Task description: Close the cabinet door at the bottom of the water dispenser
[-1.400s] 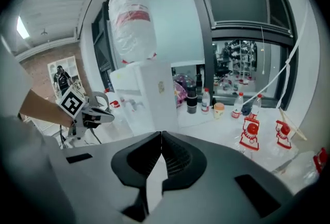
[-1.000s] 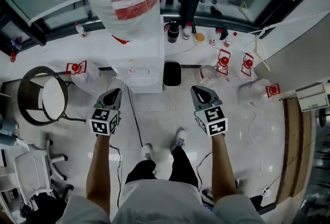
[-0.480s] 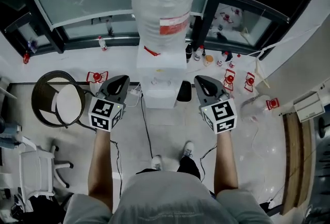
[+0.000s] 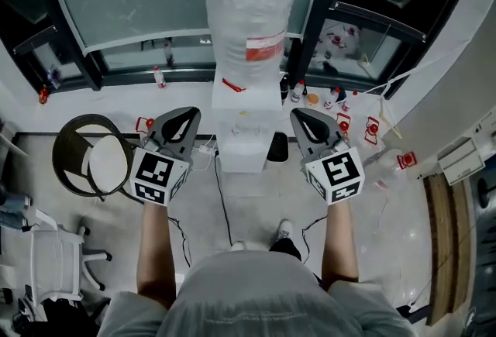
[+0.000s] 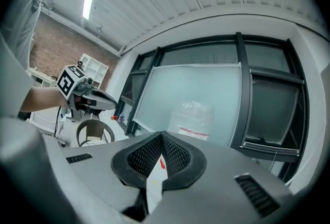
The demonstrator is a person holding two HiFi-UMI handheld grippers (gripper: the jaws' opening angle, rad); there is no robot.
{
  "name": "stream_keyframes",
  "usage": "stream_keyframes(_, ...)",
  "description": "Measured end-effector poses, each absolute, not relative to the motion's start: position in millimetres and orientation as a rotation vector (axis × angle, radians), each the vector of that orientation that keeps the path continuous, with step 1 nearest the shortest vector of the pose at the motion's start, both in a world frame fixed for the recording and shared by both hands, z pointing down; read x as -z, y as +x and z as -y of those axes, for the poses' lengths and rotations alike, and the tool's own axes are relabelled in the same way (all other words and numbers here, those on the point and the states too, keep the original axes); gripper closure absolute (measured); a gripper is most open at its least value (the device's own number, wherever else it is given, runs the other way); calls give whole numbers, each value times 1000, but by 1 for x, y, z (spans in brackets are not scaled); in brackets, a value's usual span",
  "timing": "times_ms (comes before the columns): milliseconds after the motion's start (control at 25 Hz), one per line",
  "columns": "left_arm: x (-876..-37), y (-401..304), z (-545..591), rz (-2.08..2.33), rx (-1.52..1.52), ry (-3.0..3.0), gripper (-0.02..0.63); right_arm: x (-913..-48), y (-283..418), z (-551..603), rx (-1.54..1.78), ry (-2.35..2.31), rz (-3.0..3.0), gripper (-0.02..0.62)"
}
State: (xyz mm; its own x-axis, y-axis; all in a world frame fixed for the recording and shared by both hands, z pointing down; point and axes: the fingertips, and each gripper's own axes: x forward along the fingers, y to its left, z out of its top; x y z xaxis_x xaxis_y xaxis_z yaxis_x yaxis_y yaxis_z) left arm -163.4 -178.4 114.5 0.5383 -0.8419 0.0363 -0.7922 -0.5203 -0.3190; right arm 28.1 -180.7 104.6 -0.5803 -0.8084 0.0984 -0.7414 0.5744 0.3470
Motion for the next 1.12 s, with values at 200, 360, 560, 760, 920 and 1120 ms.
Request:
stream_keyframes(200, -99, -157, 165, -1336, 240, -2498, 581, -93, 18, 168, 427, 1257, 2576, 566)
stream_keyframes(360, -92, -147, 159, -1290, 246, -2496, 581, -93, 11, 164, 451, 1231, 2575, 566)
stream_keyframes(560, -90, -144, 159, -1289, 261, -2477, 581, -98, 9, 168, 451, 1215, 2559, 566)
stream_keyframes(760, -94, -146, 163, -1316, 271, -2482, 581, -97, 12, 173, 454, 1219, 2551, 568)
stream_keyframes(920, -96, -146, 165, -1321, 263, -2487, 581, -100, 15, 177, 445, 1226, 2543, 568)
stream_keyframes(1120, -98, -142, 165, -1307, 270, -2491, 581, -106, 20, 179, 441, 1240, 2529, 568)
